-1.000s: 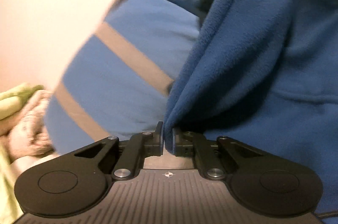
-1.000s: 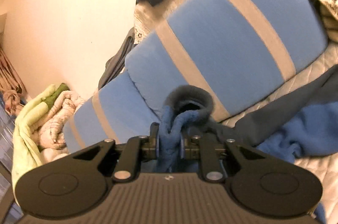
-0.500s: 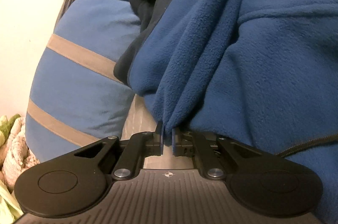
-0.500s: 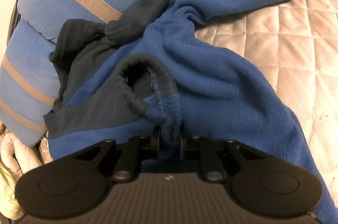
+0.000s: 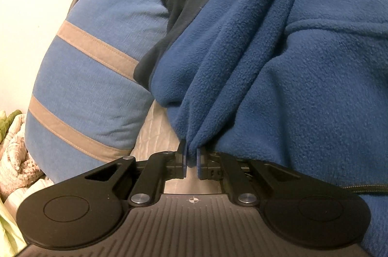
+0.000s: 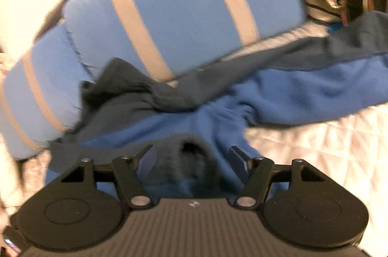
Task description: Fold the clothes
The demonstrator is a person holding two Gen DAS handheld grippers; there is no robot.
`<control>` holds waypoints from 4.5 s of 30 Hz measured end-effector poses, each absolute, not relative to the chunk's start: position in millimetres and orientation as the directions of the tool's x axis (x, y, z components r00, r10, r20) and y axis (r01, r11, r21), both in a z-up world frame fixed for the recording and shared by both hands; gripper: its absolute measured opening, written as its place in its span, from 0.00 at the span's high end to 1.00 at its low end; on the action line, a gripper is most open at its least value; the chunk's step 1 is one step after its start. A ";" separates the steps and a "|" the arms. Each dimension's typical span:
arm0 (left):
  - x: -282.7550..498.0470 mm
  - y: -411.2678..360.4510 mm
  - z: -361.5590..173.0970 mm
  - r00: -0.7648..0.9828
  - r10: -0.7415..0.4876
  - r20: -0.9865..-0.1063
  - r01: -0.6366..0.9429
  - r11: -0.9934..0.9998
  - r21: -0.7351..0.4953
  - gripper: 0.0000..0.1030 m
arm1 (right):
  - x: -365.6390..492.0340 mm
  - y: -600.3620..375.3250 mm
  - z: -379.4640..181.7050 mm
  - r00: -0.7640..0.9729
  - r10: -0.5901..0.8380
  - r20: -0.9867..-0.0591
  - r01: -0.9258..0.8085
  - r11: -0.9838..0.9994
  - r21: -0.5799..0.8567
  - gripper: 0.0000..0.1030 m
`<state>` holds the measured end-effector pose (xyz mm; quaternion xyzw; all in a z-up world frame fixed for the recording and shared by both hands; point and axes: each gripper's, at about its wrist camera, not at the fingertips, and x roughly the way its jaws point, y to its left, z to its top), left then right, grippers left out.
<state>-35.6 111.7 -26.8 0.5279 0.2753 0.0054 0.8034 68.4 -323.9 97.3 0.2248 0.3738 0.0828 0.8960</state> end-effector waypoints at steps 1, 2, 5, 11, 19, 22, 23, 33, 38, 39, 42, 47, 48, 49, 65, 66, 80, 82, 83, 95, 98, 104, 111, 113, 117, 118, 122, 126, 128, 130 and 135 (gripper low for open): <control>-33.4 111.3 -27.7 0.849 0.298 -0.436 0.281 0.444 0.851 0.94 | 69.6 -323.1 98.9 0.710 0.333 -0.621 0.007 0.878 0.479 0.27; -30.0 111.5 -28.6 0.850 0.296 -0.435 0.280 0.446 0.850 0.94 | 73.0 -321.7 97.7 0.699 0.355 -0.620 -0.001 0.868 0.496 0.28; -29.2 111.4 -29.5 0.851 0.295 -0.434 0.277 0.450 0.849 0.95 | 85.7 -319.8 87.6 0.661 0.413 -0.626 -0.002 0.836 0.549 0.37; -22.4 110.2 -29.7 0.853 0.295 -0.431 0.274 0.450 0.850 0.95 | 110.5 -326.9 61.5 0.639 0.438 -0.632 0.074 0.783 0.617 0.93; -25.4 108.6 -32.6 0.856 0.295 -0.425 0.286 0.415 0.864 0.96 | 111.0 -351.6 64.0 0.716 0.377 -0.587 0.156 0.733 0.662 0.94; -25.8 108.2 -33.0 0.858 0.297 -0.420 0.282 0.411 0.867 0.96 | 114.7 -351.1 53.9 0.689 0.370 -0.623 0.183 0.743 0.644 0.94; -25.7 108.1 -33.0 0.858 0.299 -0.418 0.280 0.412 0.867 0.96 | 114.7 -350.8 53.3 0.688 0.370 -0.624 0.174 0.751 0.637 0.93; -27.9 104.1 -31.8 0.859 0.335 -0.386 0.249 0.386 0.888 0.91 | 106.1 -354.7 60.4 0.658 0.349 -0.667 0.199 0.773 0.602 0.39; -27.2 105.2 -27.8 0.857 0.334 -0.391 0.251 0.392 0.885 0.86 | 98.2 -351.9 72.9 0.683 0.267 -0.680 0.185 0.837 0.515 0.22; -26.8 105.7 -27.5 0.859 0.332 -0.390 0.248 0.395 0.884 0.86 | 95.6 -348.5 76.9 0.694 0.253 -0.674 0.169 0.853 0.494 0.21; -26.1 106.2 -26.2 0.856 0.328 -0.399 0.254 0.405 0.878 0.84 | 88.5 -331.8 88.9 0.717 0.243 -0.654 0.111 0.886 0.450 0.20; -25.6 106.3 -27.8 0.870 0.304 -0.387 0.257 0.390 0.884 0.84 | 77.5 -282.2 111.8 0.721 0.318 -0.616 -0.052 0.911 0.410 0.18; -24.8 107.0 -27.9 0.875 0.295 -0.385 0.257 0.391 0.884 0.84 | 75.2 -266.8 117.3 0.720 0.336 -0.607 -0.098 0.916 0.390 0.18; -24.2 107.6 -28.0 0.879 0.285 -0.382 0.256 0.392 0.884 0.84 | 73.0 -251.4 122.8 0.719 0.353 -0.599 -0.143 0.918 0.369 0.18; -5.9 127.3 -7.6 0.871 0.125 -0.476 0.329 0.571 0.752 0.85 | 160.6 31.8 106.1 0.635 0.524 -0.568 -0.581 0.808 0.097 0.22; -4.4 127.5 -6.6 0.867 0.121 -0.483 0.337 0.573 0.747 0.87 | 164.5 42.5 102.0 0.631 0.521 -0.575 -0.587 0.805 0.085 0.23; 4.6 113.8 -0.6 0.835 0.131 -0.534 0.382 0.559 0.735 0.95 | 215.4 80.3 78.7 0.713 0.322 -0.623 -0.402 0.916 0.013 0.96; 4.3 114.7 -1.0 0.840 0.142 -0.524 0.371 0.556 0.744 0.92 | 211.2 75.0 83.6 0.706 0.334 -0.625 -0.397 0.917 0.042 0.80; 4.3 115.2 -1.3 0.842 0.147 -0.519 0.365 0.553 0.749 0.90 | 207.2 70.8 88.0 0.703 0.344 -0.623 -0.400 0.915 0.054 0.63; -22.4 165.3 57.6 0.808 -0.201 -0.553 0.407 0.870 0.278 0.36 | 97.3 -105.2 131.7 0.798 0.328 -0.506 -0.358 0.933 0.041 0.02; 10.9 179.0 64.1 0.794 -0.277 -0.541 0.346 0.938 0.028 0.34 | 74.1 -161.2 126.6 0.810 0.278 -0.516 -0.290 0.955 0.060 0.01; 36.2 210.0 46.4 0.775 -0.226 -0.590 0.122 0.970 -0.212 0.33 | 54.2 -249.7 120.9 0.764 0.283 -0.579 -0.162 0.954 0.252 0.00; 49.2 253.3 18.1 0.744 -0.326 -0.584 0.014 0.880 -0.474 0.34 | 57.7 -323.3 97.5 0.660 0.406 -0.632 -0.057 0.866 0.496 0.00; 51.1 263.7 10.8 0.737 -0.373 -0.563 0.012 0.841 -0.540 0.34 | 62.1 -336.0 82.9 0.625 0.441 -0.644 -0.019 0.834 0.552 0.01; 58.7 270.1 -0.5 0.718 -0.438 -0.542 0.021 0.791 -0.611 0.35 | 65.8 -349.8 60.1 0.580 0.501 -0.642 0.017 0.781 0.624 0.06; 60.7 269.9 -2.6 0.713 -0.446 -0.541 0.024 0.786 -0.618 0.35 | 67.1 -350.1 55.4 0.570 0.523 -0.634 0.014 0.765 0.644 0.07; 68.1 267.9 -7.6 0.708 -0.468 -0.528 0.036 0.771 -0.635 0.38 | 75.5 -346.7 37.9 0.536 0.584 -0.610 0.016 0.715 0.699 0.14; 69.9 266.6 -11.7 0.698 -0.479 -0.532 0.010 0.749 -0.662 0.57 | 81.5 -345.1 24.5 0.546 0.570 -0.614 0.061 0.704 0.708 0.17; 69.1 265.1 -10.4 0.696 -0.458 -0.553 -0.013 0.762 -0.648 0.68 | 83.2 -346.7 20.9 0.570 0.547 -0.614 0.095 0.698 0.710 0.35; 66.3 262.2 -5.3 0.703 -0.438 -0.561 -0.017 0.777 -0.629 0.74 | 82.9 -349.3 18.4 0.589 0.509 -0.627 0.152 0.693 0.705 0.66; 58.1 251.8 13.4 0.730 -0.374 -0.571 -0.016 0.827 -0.562 0.82 | 77.7 -339.2 37.1 0.631 0.442 -0.638 0.115 0.760 0.640 0.86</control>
